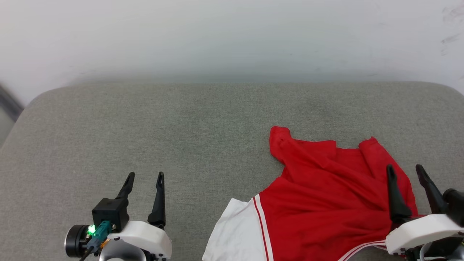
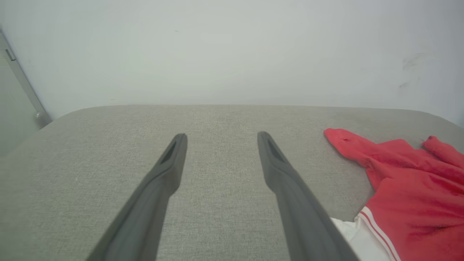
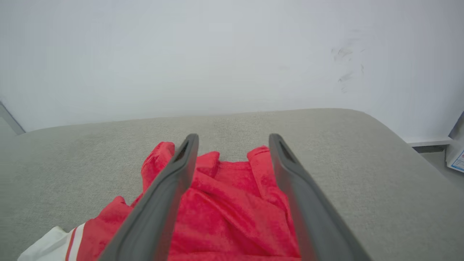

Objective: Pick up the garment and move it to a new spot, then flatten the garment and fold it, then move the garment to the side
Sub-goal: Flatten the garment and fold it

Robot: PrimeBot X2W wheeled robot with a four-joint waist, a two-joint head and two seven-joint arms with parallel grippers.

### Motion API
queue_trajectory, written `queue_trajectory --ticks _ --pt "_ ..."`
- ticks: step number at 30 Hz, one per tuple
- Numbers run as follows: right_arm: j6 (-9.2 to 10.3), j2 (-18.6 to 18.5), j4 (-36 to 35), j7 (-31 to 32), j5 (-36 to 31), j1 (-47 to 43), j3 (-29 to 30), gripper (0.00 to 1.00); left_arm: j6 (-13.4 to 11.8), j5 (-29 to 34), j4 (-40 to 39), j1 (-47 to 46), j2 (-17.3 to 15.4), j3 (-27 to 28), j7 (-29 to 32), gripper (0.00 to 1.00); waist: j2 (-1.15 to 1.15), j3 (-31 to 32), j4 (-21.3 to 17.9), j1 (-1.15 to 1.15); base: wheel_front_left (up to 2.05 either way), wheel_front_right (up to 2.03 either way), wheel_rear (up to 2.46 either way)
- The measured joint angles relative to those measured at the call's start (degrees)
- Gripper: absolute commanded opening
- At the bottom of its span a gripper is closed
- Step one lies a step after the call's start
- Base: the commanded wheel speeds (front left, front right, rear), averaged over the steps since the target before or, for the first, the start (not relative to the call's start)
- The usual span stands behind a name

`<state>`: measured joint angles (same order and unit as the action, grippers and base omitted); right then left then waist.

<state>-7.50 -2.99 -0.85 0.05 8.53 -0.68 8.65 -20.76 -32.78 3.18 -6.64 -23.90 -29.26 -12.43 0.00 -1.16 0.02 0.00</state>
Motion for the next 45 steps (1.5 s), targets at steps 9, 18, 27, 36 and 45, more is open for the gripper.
queue_trajectory --ticks 9,18,27,36,45 --pt "-0.01 0.1 -9.6 0.2 0.5 -6.4 -5.3 1.00 -1.5 0.8 -3.4 1.4 -2.9 -1.2 4.4 1.00 0.00 1.6 -0.6 0.00 0.00 0.00 0.00" --pt "0.00 0.0 -11.8 0.3 2.1 -7.3 -6.6 1.00 4.5 -1.3 -2.9 -2.1 -4.0 -10.2 23.1 1.00 0.00 0.2 -2.6 0.00 0.00 0.00 0.00" --pt "0.00 0.0 -12.2 0.5 1.1 -4.7 -8.3 1.00 11.2 -3.3 1.5 -5.3 -4.8 -18.1 38.4 1.00 0.00 -3.5 -4.1 0.00 0.00 0.00 0.00" --pt "0.00 0.0 -11.9 -0.1 1.5 -3.1 -9.4 1.00 14.3 -3.2 5.1 -9.6 -4.3 -22.0 46.9 0.00 0.00 -6.2 -4.7 0.00 0.00 0.00 0.00" --pt "0.00 0.0 -11.3 0.0 1.9 -3.1 -8.4 1.00 12.9 -3.4 7.0 -9.2 -2.4 -19.4 38.9 0.00 0.00 -5.1 -3.7 0.00 0.00 0.00 0.00"
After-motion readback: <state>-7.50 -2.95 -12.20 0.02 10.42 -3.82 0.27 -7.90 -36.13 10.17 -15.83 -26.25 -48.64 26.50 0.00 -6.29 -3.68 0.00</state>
